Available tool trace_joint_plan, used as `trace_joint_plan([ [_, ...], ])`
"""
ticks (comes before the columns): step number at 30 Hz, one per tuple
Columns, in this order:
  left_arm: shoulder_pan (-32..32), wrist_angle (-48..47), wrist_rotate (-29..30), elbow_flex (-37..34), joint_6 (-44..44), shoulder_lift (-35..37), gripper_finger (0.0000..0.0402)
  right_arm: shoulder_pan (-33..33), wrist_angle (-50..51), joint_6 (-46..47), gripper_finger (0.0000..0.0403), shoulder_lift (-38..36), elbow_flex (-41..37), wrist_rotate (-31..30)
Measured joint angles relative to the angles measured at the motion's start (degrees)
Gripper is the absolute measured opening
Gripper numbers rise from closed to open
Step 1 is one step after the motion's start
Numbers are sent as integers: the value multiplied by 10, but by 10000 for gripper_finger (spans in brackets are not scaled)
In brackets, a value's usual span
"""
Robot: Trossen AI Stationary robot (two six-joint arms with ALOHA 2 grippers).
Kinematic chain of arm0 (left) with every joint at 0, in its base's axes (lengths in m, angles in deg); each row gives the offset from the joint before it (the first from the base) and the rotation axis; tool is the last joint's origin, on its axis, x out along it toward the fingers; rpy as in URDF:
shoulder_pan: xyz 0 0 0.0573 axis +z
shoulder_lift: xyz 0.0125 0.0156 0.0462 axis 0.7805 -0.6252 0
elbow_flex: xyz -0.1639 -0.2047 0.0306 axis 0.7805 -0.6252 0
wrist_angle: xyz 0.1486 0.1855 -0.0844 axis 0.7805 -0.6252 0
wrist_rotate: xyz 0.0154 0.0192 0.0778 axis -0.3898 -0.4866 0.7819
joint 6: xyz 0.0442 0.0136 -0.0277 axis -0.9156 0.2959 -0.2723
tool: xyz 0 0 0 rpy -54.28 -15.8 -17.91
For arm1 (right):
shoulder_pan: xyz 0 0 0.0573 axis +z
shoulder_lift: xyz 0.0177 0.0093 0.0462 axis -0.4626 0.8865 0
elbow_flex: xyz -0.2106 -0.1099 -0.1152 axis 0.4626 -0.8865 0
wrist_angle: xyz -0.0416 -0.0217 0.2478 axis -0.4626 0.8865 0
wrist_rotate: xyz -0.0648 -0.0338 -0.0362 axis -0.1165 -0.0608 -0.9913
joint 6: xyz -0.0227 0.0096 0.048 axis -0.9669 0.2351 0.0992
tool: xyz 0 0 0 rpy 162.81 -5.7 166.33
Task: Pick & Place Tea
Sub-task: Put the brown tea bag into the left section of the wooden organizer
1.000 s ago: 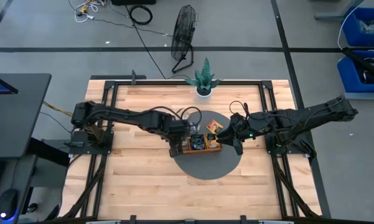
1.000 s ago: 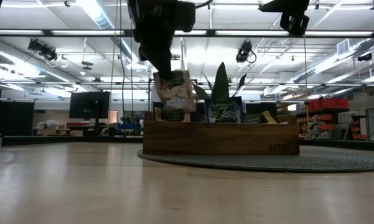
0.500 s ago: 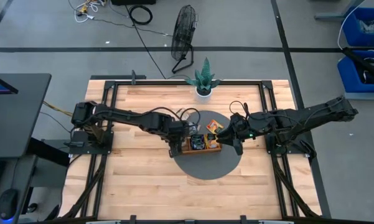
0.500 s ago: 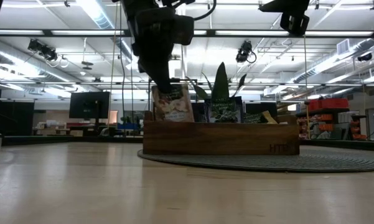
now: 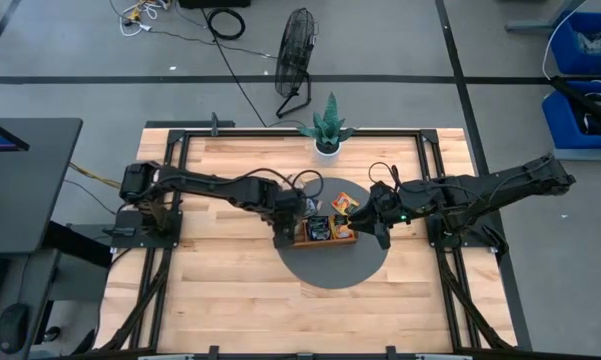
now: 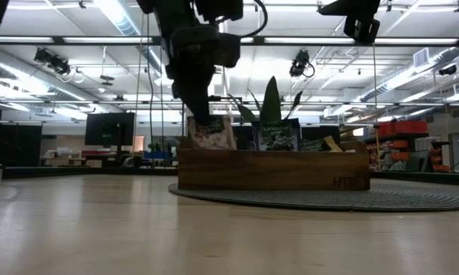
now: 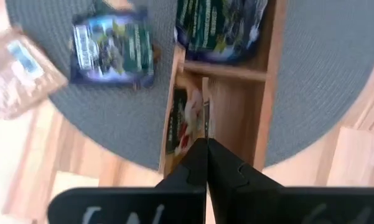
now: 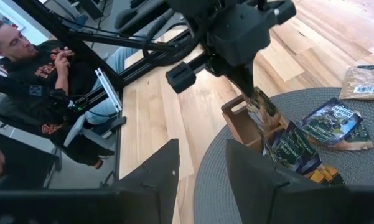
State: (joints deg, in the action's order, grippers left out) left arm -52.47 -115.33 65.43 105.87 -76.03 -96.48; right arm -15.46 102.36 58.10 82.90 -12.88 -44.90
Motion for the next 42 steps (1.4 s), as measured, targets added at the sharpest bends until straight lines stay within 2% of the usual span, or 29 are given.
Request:
trace_joint_plan([
  [12,-3,12,-1,0,4,-19,9,0,3,-4,139,0,0,0],
  [27,-1,-13,6,8,-1,-14,156,0,9,-9,139,0,0,0],
  [34,6,-55,73,53,-19,28,188,0,13,-27,139,0,0,3],
  [37,25,-64,122,72,73,41,190,0,16,-37,139,0,0,3],
  [42,73,-70,124,72,318,43,190,-6,44,-41,139,0,0,-13],
])
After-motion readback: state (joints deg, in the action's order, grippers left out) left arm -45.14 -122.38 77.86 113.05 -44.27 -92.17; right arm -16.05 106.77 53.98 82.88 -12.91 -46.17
